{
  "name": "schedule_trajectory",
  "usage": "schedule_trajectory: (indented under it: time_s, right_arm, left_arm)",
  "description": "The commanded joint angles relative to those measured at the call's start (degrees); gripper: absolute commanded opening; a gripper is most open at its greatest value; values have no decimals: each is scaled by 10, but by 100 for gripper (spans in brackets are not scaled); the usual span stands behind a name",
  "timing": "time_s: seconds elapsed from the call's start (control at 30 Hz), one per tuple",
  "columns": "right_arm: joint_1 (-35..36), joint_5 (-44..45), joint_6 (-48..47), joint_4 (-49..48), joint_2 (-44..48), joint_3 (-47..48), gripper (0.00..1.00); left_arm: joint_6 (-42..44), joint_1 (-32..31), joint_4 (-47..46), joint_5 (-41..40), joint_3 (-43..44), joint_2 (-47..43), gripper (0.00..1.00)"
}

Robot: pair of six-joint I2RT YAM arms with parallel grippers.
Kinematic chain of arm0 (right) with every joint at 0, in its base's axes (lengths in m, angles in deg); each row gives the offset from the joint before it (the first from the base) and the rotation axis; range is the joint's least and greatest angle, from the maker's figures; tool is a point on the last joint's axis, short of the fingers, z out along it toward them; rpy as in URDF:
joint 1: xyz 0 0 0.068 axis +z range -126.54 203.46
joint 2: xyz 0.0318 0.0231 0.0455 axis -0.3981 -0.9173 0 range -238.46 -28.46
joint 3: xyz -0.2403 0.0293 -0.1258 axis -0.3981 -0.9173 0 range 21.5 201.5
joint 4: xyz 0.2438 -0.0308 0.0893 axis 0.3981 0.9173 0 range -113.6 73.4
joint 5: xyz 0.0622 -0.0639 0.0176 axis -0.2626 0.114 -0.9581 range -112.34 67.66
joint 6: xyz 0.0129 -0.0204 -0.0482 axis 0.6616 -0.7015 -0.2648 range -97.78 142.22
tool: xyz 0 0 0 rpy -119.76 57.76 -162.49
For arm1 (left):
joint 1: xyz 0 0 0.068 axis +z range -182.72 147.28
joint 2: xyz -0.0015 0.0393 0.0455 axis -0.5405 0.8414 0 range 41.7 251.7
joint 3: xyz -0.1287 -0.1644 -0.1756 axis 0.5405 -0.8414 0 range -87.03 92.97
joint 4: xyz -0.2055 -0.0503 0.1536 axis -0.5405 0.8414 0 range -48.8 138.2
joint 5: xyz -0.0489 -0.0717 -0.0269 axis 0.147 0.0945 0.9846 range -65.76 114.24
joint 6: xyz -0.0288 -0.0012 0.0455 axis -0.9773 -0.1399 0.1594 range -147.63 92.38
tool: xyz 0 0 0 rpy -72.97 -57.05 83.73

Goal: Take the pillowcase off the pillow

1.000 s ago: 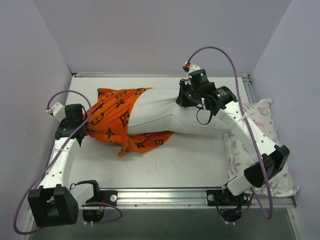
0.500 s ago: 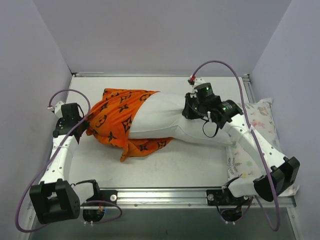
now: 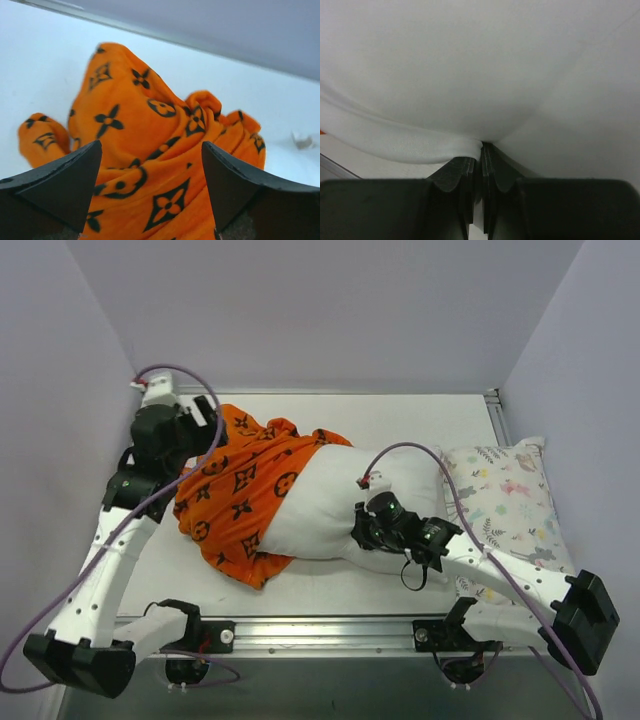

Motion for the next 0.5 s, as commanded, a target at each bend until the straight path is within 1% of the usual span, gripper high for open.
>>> schedule_trajectory:
  time_s: [0.0,0.03,0.07,0.13,0.2,0.27,0.3,0.33,0.37,0.4,0.43,0.47]
  right_arm:
    - [20,24,50,-55,-26,-51,0]
    - [32,25,60,-60,-32,-57,0]
    - [37,27,63,-68,-44,-63,0]
    - [51,40,69,-71,-57,-65,0]
    - [56,44,74,-71,-75,-65,0]
    - [60,49,80,-90,-85,-69,0]
    - [60,50,81,-91,-87,-72,0]
    - [61,52,84,-92,-90,-72,0]
    - [61,54,85,-94,-92,-74,0]
    - [60,56,88,-94,-93,-76,0]
    - [60,56,89,-94,-94,-80,0]
    - [60,58,92,-95,-94,-83,0]
  left_arm:
    - [66,-69,3,26,14,99,90]
    - [71,-91,-16,31,15,113,92]
    - [76,-96,-29,51,16,125,97]
    - [84,-104,-63,73,18,161,98]
    - [97,-108,-76,104,30,199,97]
    - [105,-113,-71,101,43,226,98]
    - [107,-113,-65,65,58,252,93]
    - [107,-111,-42,47,66,264,85]
    - [104,-107,-33,27,73,274,72]
    - [94,-104,-26,10,79,284,55]
    - [88,-98,-18,-24,81,287,31]
    - [80,-91,-14,-39,84,289,15]
